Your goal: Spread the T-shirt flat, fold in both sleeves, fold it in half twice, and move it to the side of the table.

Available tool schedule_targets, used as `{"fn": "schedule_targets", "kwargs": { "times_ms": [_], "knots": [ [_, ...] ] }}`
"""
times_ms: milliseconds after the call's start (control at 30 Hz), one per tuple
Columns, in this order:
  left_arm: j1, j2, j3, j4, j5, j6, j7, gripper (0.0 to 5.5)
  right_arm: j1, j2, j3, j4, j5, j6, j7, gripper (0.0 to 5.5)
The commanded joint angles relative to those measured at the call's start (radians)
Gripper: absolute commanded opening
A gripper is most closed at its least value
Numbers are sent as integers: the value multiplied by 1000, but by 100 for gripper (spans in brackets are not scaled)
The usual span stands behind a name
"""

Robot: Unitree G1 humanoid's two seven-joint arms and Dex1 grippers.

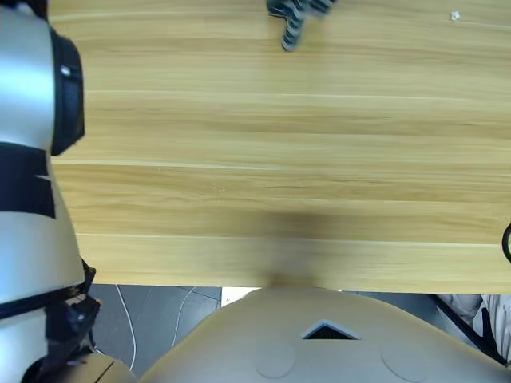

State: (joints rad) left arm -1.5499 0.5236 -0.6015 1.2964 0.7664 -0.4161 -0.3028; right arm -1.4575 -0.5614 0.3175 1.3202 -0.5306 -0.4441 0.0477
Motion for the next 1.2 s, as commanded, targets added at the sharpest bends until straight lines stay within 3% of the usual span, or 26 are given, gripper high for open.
{"fn": "schedule_targets", "kwargs": {
  "times_ms": [33, 100, 200, 433, 633, 700, 833, 900, 1200],
  "knots": [
    [291, 78, -47, -170, -34, -209, -181, 1, 264, 5, 29, -81, 17, -168, 85, 0],
    [541, 162, -77, -418, -99, -303, -299, 1, 477, 9, 48, -212, 64, -286, 183, 0],
    [822, 300, -31, -847, -233, -258, -431, 1, 699, -39, 29, -511, 143, -326, 251, 0],
    [945, 483, 261, -1283, -344, -88, -514, 1, 876, -131, -146, -966, 282, -191, 321, 0],
    [1255, 618, 436, -1745, -521, 96, -648, 1, 1290, -293, -70, -1516, 489, -2, 623, 0],
    [1462, 649, 477, -1887, -548, 142, -679, 1, 1389, -371, -60, -1659, 590, 83, 738, 0],
    [1710, 657, 473, -2013, -548, 182, -714, 1, 1457, -395, -58, -1780, 703, 180, 842, 0],
    [1773, 660, 469, -2022, -538, 179, -726, 44, 1463, -384, -41, -1807, 724, 210, 874, 0],
    [1795, 662, 497, -2079, -594, 240, -798, 163, 1554, -403, 46, -1819, 716, 347, 999, 0]
  ]
}}
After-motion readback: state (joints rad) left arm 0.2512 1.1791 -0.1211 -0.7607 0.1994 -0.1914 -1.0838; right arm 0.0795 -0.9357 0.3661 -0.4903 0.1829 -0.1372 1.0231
